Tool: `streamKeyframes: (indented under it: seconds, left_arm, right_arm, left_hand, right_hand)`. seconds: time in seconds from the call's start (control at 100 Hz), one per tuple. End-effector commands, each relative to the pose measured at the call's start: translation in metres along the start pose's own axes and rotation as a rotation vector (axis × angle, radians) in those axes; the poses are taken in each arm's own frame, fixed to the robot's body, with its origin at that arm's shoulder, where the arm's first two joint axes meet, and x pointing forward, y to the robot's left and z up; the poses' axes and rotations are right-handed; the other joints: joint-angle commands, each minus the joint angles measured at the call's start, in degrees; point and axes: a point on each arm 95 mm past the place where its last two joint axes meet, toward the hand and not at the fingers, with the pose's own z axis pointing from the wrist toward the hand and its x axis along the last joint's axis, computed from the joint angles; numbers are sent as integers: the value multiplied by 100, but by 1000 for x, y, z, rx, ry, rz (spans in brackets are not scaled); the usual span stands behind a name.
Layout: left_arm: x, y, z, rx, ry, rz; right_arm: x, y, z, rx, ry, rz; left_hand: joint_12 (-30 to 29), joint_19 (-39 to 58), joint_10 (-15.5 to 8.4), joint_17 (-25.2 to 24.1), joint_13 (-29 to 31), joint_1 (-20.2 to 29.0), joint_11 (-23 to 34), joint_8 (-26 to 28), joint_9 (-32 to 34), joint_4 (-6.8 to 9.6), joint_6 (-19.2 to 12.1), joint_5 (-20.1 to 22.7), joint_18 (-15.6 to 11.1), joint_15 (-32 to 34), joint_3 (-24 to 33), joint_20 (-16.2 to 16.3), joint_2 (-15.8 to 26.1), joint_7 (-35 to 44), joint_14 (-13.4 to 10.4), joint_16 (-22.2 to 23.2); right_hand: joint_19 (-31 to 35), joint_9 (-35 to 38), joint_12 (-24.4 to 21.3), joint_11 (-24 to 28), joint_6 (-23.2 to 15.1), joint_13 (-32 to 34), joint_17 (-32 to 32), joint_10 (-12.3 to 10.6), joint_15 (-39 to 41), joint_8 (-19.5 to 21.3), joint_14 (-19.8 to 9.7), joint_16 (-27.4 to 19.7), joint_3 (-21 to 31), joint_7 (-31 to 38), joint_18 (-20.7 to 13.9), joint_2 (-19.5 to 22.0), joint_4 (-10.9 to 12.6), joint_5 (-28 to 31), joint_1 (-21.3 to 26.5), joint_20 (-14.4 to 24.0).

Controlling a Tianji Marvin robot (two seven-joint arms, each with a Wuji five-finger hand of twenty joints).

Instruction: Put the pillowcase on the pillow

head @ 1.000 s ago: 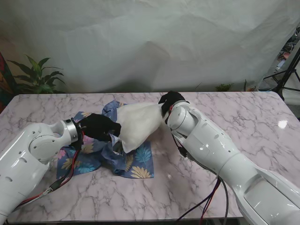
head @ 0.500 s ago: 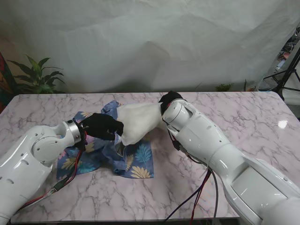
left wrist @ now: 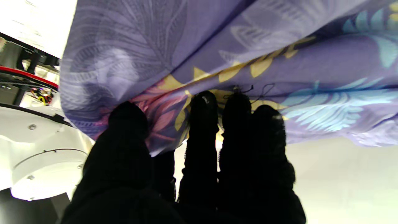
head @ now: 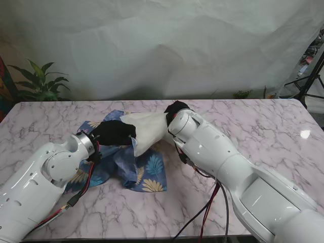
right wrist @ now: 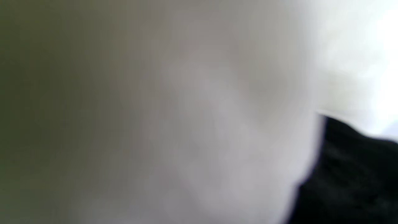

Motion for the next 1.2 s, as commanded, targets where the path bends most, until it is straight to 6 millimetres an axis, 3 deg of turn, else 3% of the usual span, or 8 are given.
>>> streamKeyframes:
  seconds: [0.0,0.07,0.31,0.7,0.96,1.19]
  left_arm:
    - [11,1,5,4,-2,-20]
    - [13,1,6,10,-36,-19]
    - [15,-2,15,1,-151,41]
    - [8,-15,19,-25,-212,181]
    - [0,-21,15,-37,-203,224]
    - [-8,-26,13,-60,-193,250]
  right_arm:
    - [12,-7,-5,15,23,11]
    - [14,-9,-6,20,30,19]
    - [20,-16,-23,84,100,37]
    - [8,-18,-61,228,226,-24]
    - [0,-19,-70,269,250,-40]
    - [-3,-21,-72,305,269,-10]
  left_hand:
    - [21,279,-221,-154,78,124,17,118,-88,110,134,0,-270,176,-243,157,279,128,305,59]
    - [30,347,-210,-138,92,274,55,205,-85,174,174,6,-262,220,-529,107,386,87,313,89]
    - [56,451,-208,-72,133,324,119,279,-82,201,274,-46,-268,304,-540,121,422,130,336,128]
    - [21,352,-220,-124,44,365,87,301,-175,188,205,-130,-290,226,-552,50,462,107,307,83]
    - [-85,21,-197,-273,-148,678,-143,180,-368,248,34,-279,-316,-69,-370,-81,88,85,275,-68]
    - [610,-223,-140,-286,-183,612,-1087,-110,-117,-17,80,-307,-342,-305,1077,-121,-529,-195,209,-286]
  right_hand:
    - [535,244,60,564,217,695,595,150,2409,117,-327,81,1137,385,-2121,916,510,219,536,178]
    - [539,245,49,568,229,696,599,162,2413,108,-323,78,1137,373,-2129,912,510,219,538,178]
    - [556,240,26,590,243,697,601,165,2436,89,-319,77,1142,354,-2136,912,515,228,541,177]
    - [595,240,42,645,219,692,605,156,2496,105,-280,97,1178,394,-2090,905,528,236,545,185]
    - [611,242,52,659,222,691,608,142,2521,122,-272,107,1190,422,-2083,900,530,239,550,189]
    - [612,248,63,665,204,689,607,134,2524,130,-272,107,1190,430,-2083,899,525,240,547,188]
